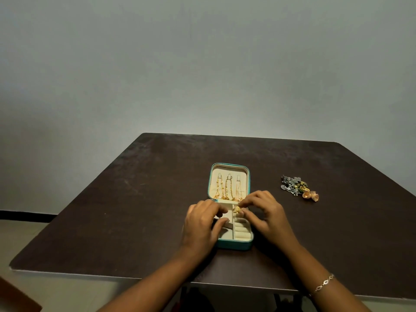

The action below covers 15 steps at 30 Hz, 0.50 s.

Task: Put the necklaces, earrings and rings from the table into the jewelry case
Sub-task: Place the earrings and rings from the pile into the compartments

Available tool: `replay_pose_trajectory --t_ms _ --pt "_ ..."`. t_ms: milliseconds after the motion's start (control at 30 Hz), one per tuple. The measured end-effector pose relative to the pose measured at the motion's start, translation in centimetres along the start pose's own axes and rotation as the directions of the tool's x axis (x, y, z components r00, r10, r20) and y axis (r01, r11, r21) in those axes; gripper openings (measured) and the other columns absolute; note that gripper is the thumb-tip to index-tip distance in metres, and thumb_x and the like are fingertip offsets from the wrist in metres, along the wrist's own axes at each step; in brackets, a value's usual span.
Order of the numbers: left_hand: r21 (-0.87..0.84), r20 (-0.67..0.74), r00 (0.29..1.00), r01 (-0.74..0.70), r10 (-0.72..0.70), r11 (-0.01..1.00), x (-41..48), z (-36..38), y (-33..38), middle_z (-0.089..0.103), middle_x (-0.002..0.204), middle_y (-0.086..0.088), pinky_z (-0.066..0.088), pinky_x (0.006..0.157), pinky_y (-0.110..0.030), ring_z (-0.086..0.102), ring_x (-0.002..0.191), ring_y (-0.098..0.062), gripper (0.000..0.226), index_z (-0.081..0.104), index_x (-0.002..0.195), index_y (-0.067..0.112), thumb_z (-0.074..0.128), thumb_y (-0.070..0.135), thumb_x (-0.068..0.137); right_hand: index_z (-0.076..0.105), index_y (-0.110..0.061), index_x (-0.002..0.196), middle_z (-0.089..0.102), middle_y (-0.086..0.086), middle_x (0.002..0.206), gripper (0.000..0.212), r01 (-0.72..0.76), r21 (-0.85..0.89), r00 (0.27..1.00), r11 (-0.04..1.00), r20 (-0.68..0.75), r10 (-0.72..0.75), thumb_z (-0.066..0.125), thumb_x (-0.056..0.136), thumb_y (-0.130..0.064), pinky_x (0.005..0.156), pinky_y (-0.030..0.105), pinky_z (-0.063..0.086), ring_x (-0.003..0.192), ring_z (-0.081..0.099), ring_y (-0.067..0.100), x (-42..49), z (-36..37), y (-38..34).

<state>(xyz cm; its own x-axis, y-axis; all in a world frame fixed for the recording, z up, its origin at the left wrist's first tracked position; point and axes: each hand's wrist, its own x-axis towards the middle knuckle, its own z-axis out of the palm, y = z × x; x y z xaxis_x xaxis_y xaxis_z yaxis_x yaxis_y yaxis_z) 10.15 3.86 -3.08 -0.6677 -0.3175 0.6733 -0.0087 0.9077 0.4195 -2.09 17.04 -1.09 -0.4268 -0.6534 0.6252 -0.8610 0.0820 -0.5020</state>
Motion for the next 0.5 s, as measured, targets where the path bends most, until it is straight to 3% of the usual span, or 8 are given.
replay_pose_trajectory --t_ms 100,200,367,500 --pt "0.009 0.007 1.000 -0.001 0.001 1.000 0.00 0.02 0.00 0.062 0.079 0.006 0.032 0.067 -0.013 0.047 0.076 -0.004 0.010 0.059 0.084 0.022 0.052 0.027 0.079 0.070 -0.019 0.085 0.056 -0.018 0.082 0.012 -0.108 -0.007 0.994 0.994 -0.009 0.108 0.065 0.079 -0.027 0.073 0.018 0.041 0.088 0.050 0.004 0.12 -0.40 0.24" --pt "0.015 0.020 1.000 -0.003 0.002 1.000 0.00 -0.11 0.09 0.062 0.080 0.007 0.031 0.067 -0.012 0.050 0.074 -0.003 0.015 0.059 0.085 0.022 0.046 0.030 0.079 0.070 -0.019 0.085 0.056 -0.017 0.082 0.007 -0.162 -0.032 0.986 0.986 0.017 0.163 0.070 0.078 -0.016 0.074 0.025 0.043 0.089 0.051 0.005 0.05 -0.45 0.41" --pt "0.008 0.030 0.999 0.013 -0.014 1.000 0.04 -0.21 0.25 0.062 0.080 0.006 0.029 0.067 -0.011 0.051 0.074 -0.004 0.016 0.059 0.085 0.021 0.046 0.029 0.080 0.071 -0.024 0.082 0.058 -0.015 0.081 0.007 -0.199 -0.035 0.977 0.979 0.068 0.201 0.072 0.076 -0.020 0.078 0.035 0.043 0.088 0.050 0.003 0.00 -0.65 0.44" --pt "0.010 0.034 0.999 0.022 -0.022 1.000 0.10 -0.20 0.27 0.062 0.080 0.006 0.029 0.068 -0.010 0.053 0.074 -0.006 0.008 0.060 0.084 0.020 0.057 0.020 0.077 0.070 -0.026 0.081 0.057 -0.016 0.082 0.009 -0.188 -0.068 0.974 0.980 0.112 0.195 0.072 0.076 -0.019 0.079 0.038 0.041 0.089 0.048 0.003 0.01 -0.66 0.36"
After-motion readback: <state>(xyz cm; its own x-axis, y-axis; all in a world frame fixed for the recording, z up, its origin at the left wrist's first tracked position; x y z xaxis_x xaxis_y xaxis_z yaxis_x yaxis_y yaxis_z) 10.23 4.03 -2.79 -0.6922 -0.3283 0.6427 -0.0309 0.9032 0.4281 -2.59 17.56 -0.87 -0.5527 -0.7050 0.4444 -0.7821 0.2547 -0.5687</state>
